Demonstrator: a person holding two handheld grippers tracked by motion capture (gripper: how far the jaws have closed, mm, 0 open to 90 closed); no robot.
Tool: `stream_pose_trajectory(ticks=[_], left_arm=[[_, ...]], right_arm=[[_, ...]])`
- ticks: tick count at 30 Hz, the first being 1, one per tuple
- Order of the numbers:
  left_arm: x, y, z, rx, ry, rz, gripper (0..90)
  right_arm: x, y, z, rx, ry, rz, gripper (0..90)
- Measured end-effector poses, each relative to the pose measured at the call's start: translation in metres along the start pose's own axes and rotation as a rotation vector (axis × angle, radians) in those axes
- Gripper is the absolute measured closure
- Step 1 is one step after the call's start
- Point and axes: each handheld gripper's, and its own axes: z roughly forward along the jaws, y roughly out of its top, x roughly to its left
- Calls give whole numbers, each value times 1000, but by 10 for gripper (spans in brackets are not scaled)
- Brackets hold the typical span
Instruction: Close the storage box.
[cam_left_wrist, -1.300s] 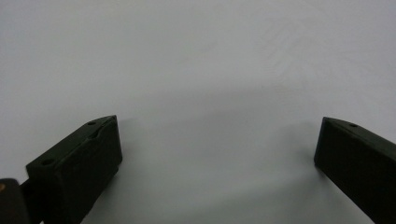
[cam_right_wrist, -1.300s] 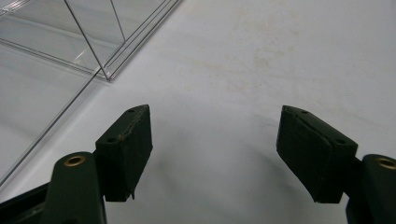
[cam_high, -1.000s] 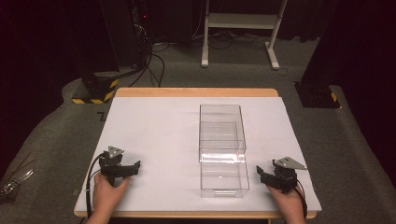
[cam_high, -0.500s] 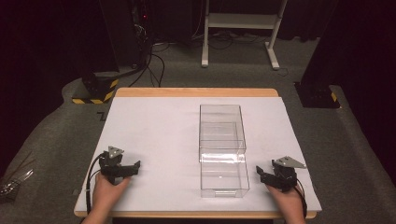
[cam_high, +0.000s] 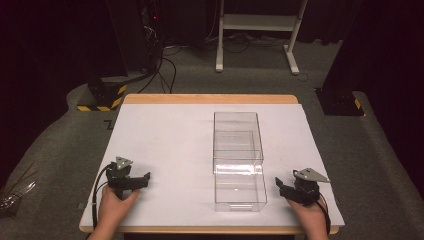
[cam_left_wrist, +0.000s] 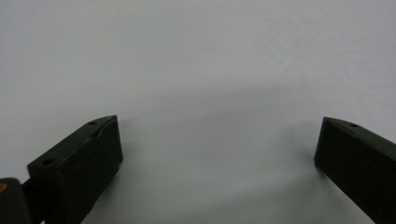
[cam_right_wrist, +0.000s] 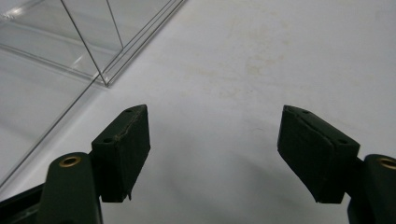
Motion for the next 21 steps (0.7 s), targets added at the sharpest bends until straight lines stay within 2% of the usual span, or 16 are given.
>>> stream_pose_trajectory(ticks=[3,7,21], left_arm=[[0,0,0,0,-1,0,11],[0,0,0,-1,-1,0,11],[0,0,0,0,2,2,12]], right_arm=[[-3,1,-5,-15,4,16,256],[-4,3,-13,-28,-9,0,257],[3,14,-21,-62,-9,-15,257]])
